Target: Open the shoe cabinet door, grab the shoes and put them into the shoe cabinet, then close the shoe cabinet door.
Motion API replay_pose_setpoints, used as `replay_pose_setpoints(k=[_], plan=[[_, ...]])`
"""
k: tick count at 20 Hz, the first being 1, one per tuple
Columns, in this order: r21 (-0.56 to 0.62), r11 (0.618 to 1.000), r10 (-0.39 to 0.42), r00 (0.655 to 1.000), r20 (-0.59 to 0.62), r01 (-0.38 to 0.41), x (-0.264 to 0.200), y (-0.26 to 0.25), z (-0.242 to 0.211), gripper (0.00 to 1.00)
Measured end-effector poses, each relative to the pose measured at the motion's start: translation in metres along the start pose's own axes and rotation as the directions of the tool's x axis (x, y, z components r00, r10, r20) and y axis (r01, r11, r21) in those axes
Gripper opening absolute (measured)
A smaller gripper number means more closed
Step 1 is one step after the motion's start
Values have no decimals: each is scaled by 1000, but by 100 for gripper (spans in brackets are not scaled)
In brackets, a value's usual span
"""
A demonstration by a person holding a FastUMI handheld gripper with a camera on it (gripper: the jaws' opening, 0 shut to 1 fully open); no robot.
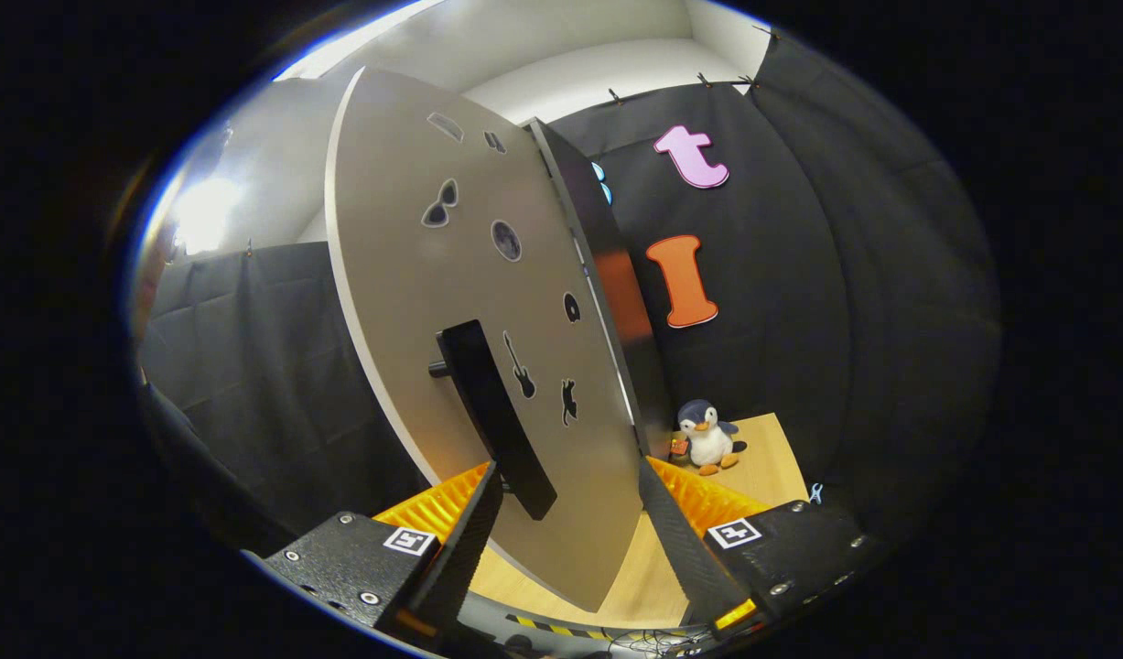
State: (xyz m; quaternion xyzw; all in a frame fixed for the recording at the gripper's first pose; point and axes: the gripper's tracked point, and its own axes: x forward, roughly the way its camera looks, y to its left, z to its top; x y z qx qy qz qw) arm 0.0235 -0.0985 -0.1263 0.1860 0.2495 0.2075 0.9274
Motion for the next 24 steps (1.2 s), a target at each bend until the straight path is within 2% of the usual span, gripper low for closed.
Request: replay_pose_setpoints(k=[3,12,21,24], plan=[[20,1000,23,999,33,-24,-3,-3,7,92],[48,992,112,994,16,-112,9,5,-1,92],[49,957,288,957,-36,-286,46,75,-22,92],[34,948,317,947,-60,-315,60,95,-24,92]])
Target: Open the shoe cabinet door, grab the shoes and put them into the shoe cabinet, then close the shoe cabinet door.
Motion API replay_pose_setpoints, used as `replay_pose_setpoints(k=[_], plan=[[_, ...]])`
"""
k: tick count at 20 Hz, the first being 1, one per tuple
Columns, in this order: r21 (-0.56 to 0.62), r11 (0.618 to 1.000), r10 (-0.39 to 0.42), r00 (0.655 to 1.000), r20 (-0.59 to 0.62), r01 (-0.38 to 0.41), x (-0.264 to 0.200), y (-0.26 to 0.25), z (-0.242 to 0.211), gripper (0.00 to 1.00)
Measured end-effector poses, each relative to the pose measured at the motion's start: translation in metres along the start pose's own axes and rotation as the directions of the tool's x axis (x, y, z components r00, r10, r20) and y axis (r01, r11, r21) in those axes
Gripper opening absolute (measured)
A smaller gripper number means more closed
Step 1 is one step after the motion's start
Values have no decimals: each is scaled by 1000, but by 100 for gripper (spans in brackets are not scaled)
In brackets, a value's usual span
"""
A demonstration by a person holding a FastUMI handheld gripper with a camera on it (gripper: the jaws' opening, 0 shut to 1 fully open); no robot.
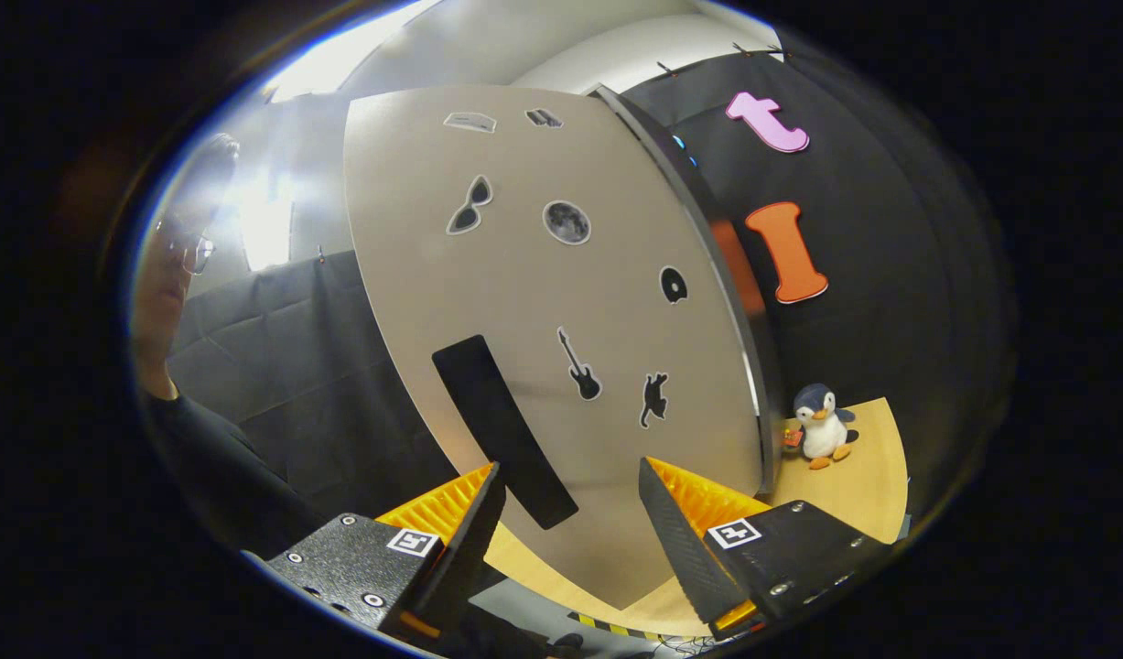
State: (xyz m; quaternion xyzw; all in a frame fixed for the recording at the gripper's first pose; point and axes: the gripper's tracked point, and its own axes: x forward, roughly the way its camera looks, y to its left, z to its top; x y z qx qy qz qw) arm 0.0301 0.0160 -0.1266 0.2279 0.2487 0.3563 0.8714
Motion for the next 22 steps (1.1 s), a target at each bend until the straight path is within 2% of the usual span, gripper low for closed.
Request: replay_pose_setpoints(k=[8,16,19,22], plan=[[-74,997,0,1000,-13,-1,65,35,2,92],[-85,996,19,999,-31,-22,133,61,-6,92],[-90,996,-8,1000,-20,6,156,62,-3,92],[-89,994,-66,998,18,67,182,52,9,92]])
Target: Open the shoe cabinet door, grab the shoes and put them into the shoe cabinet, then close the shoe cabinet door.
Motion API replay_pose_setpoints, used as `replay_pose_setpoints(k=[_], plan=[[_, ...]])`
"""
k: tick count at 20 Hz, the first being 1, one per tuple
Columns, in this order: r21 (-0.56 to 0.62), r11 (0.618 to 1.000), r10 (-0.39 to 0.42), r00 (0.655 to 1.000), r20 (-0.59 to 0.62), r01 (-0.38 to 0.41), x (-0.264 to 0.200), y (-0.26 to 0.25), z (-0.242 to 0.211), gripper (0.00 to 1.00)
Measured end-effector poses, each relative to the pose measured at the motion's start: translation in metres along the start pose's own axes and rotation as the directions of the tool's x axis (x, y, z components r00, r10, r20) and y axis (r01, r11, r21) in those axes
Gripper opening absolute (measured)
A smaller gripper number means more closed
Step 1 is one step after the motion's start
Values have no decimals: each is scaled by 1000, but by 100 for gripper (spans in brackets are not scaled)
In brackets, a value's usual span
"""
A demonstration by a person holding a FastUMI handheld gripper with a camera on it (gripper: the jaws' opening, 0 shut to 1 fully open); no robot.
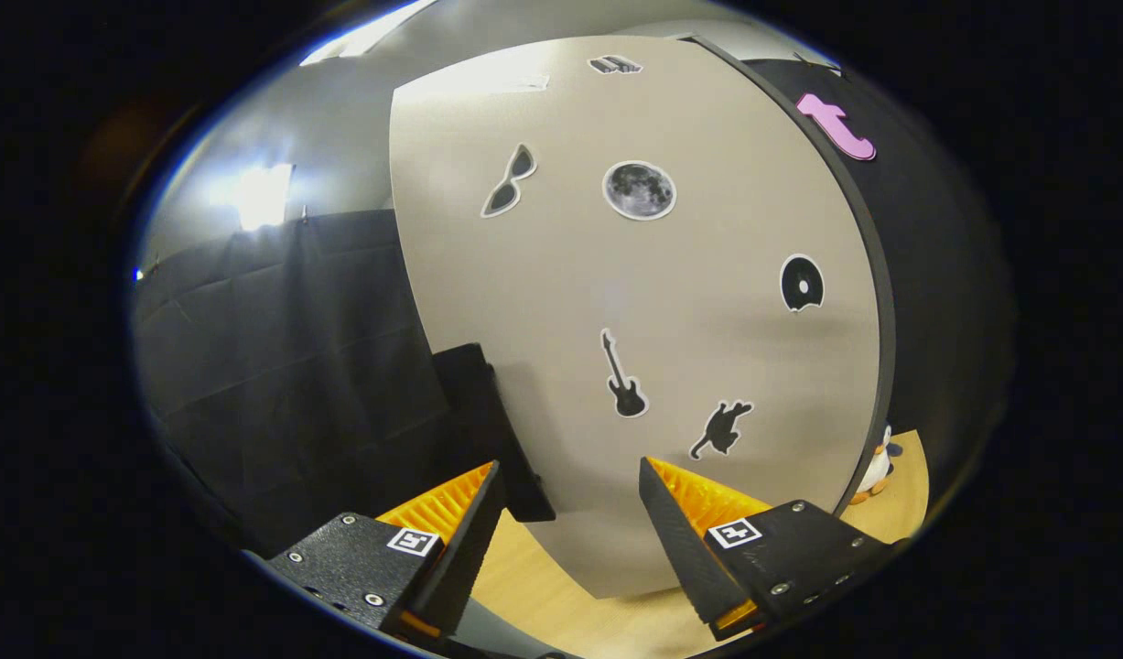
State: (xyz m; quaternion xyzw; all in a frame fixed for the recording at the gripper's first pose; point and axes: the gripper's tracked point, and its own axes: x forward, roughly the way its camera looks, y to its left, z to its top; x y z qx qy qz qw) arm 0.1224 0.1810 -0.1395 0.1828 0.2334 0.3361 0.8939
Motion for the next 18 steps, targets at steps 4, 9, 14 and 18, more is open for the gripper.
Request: replay_pose_setpoints(k=[4,9,14,18], plan=[[22,1000,7,1000,18,-8,39,13,6,91],[-17,999,-36,998,45,37,59,25,10,92],[-31,994,-101,993,54,103,67,23,12,92],[-39,988,-149,987,65,152,72,21,13,93]])
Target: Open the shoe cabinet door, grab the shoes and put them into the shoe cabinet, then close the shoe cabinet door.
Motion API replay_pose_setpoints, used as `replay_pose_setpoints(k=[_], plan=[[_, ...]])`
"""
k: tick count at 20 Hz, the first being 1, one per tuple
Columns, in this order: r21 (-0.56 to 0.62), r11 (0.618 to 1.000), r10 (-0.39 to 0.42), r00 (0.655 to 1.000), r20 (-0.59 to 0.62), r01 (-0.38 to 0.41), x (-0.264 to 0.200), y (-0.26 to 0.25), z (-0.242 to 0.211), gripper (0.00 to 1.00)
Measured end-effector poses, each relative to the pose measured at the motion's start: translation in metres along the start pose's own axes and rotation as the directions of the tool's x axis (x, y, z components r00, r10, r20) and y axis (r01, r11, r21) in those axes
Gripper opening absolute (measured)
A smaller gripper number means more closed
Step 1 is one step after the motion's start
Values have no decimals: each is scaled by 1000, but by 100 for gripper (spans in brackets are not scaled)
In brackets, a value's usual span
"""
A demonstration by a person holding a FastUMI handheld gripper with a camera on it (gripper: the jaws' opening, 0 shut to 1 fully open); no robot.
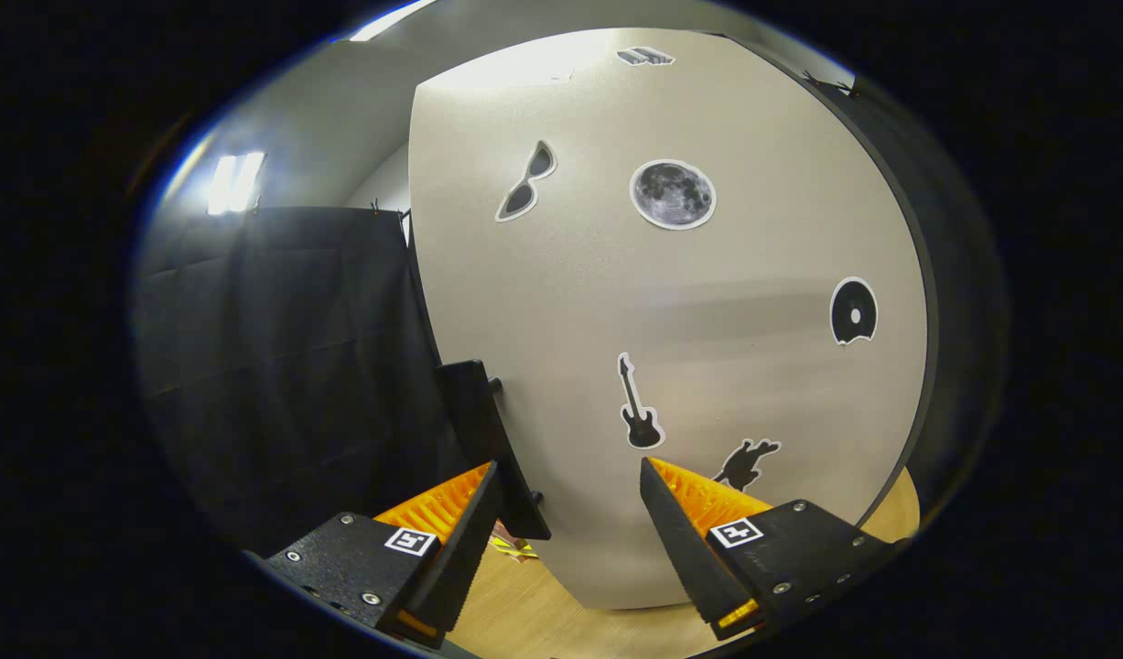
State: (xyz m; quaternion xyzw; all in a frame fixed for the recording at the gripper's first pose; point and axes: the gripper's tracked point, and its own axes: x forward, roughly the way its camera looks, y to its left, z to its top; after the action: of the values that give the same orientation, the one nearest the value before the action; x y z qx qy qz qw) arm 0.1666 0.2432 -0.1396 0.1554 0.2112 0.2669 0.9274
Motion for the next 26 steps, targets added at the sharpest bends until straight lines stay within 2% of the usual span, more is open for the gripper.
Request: replay_pose_setpoints(k=[6,14,21,26], plan=[[-53,996,-68,998,14,68,8,1,2,93],[-49,991,-121,992,31,122,0,-1,12,93],[-89,978,-179,979,99,188,-47,-10,41,93],[-115,957,-244,955,166,265,-90,-23,68,94]])
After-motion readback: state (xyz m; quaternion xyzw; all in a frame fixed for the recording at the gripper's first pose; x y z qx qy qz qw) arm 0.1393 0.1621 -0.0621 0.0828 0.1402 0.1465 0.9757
